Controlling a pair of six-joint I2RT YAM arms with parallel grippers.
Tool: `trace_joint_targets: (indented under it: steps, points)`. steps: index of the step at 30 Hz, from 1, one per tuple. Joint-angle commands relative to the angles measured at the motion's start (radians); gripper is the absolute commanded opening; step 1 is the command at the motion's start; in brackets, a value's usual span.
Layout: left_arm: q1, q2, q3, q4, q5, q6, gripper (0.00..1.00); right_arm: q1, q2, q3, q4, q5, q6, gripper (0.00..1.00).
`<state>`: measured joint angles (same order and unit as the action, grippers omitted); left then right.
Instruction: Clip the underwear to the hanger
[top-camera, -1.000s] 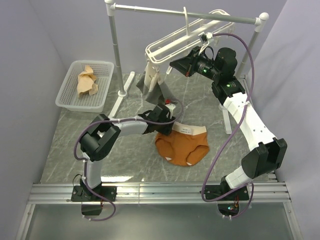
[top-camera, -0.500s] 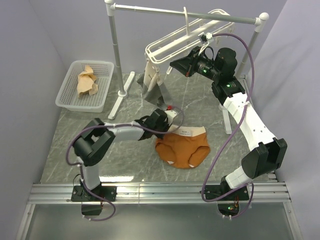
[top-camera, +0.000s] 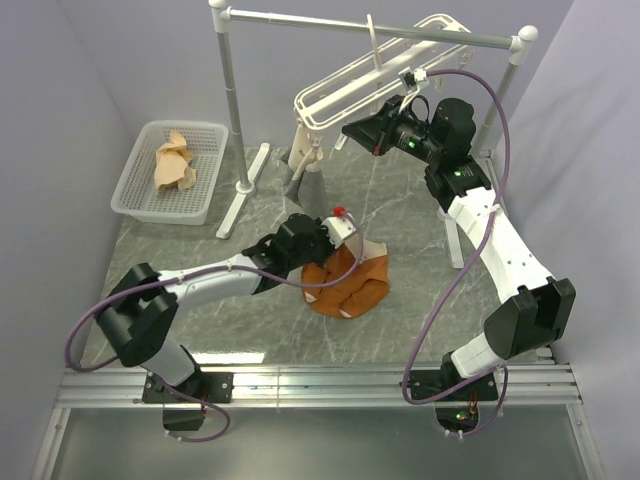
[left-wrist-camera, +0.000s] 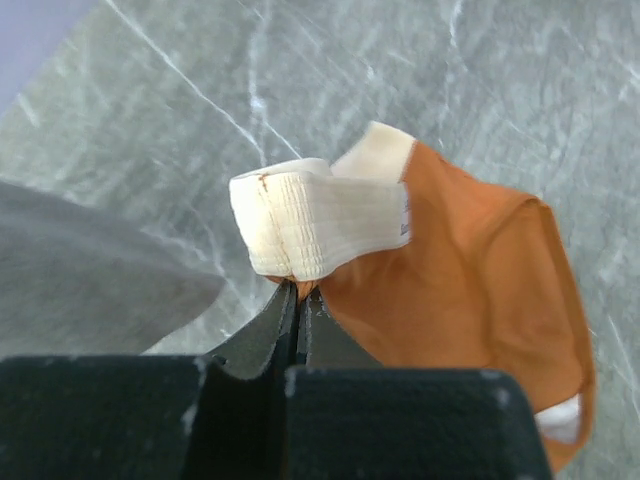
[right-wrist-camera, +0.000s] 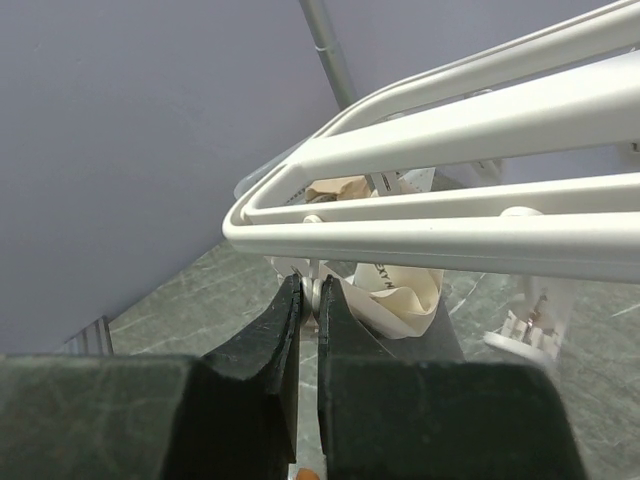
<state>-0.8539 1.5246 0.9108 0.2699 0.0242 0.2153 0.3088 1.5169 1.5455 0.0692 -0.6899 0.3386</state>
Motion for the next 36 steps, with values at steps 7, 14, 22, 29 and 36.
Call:
trace_joint_targets:
  steps: [7,14,22,29,36]
  points:
    - [0.006,0.235,0.204,-0.219,-0.020,-0.054,0.01,0.000,-0.050,-0.024,-0.011,-0.020,-0.010,0.00]
    - [0.042,0.344,0.322,-0.308,0.045,-0.085,0.12,0.001,-0.040,-0.021,-0.009,-0.028,-0.007,0.00]
    - [0.095,0.355,0.326,-0.334,0.264,-0.111,0.54,-0.002,-0.037,-0.015,-0.012,-0.034,-0.013,0.00]
    - [0.101,0.433,0.390,-0.380,0.370,-0.097,0.66,-0.002,-0.032,-0.019,0.000,-0.039,-0.003,0.00]
    - [0.101,0.500,0.402,-0.382,0.326,-0.103,0.63,-0.004,-0.041,-0.030,-0.003,-0.037,-0.010,0.00]
